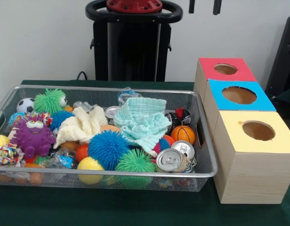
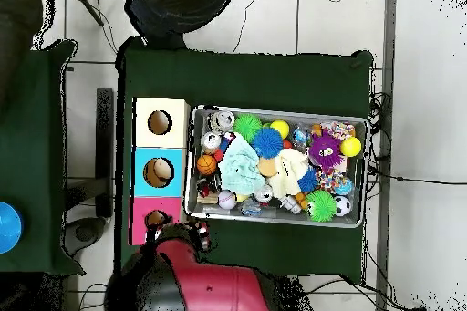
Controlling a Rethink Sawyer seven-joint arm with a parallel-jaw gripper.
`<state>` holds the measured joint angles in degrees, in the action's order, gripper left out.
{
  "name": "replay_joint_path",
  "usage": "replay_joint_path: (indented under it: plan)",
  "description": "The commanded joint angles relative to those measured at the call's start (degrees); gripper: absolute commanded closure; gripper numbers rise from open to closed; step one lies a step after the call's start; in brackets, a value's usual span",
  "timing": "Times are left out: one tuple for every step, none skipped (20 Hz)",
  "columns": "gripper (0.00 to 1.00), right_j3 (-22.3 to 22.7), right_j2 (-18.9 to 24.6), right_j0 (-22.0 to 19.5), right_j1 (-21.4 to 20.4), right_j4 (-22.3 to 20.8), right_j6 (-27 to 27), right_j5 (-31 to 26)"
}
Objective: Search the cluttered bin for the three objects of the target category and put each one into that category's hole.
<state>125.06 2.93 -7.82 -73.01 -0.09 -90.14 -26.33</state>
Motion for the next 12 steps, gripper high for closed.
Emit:
replay_joint_path:
  plan:
    - [0.00,2.5,16.8,-13.2,2.0,-3.3,-1.6,21.7]
    - [0.00,1.9,17.0,-13.4,4.0,-5.8,-3.6,24.8]
    - [0.00,1.3,16.3,-13.0,5.1,-6.8,-4.6,26.0]
    - [0.00,0.5,15.8,-13.0,6.7,-8.1,-5.9,28.4]
    - [0.00,0.1,15.5,-12.9,7.6,-8.9,-6.3,29.9]
    - [0.00,-0.4,15.1,-12.9,8.6,-10.5,-6.8,32.8]
    - [0.00,-0.8,14.6,-12.7,9.2,-11.0,-6.9,34.1]
    - [0.00,-0.6,15.1,-13.2,10.4,-11.5,-8.0,36.3]
    - [0.00,-0.7,15.6,-13.6,11.2,-11.8,-8.7,37.3]
    - [0.00,-0.9,15.4,-13.8,13.0,-12.7,-9.9,40.7]
    - [0.00,-1.3,15.0,-13.5,13.9,-13.0,-10.4,42.5]
    - [0.00,-1.3,14.2,-13.3,15.0,-13.6,-10.9,45.2]
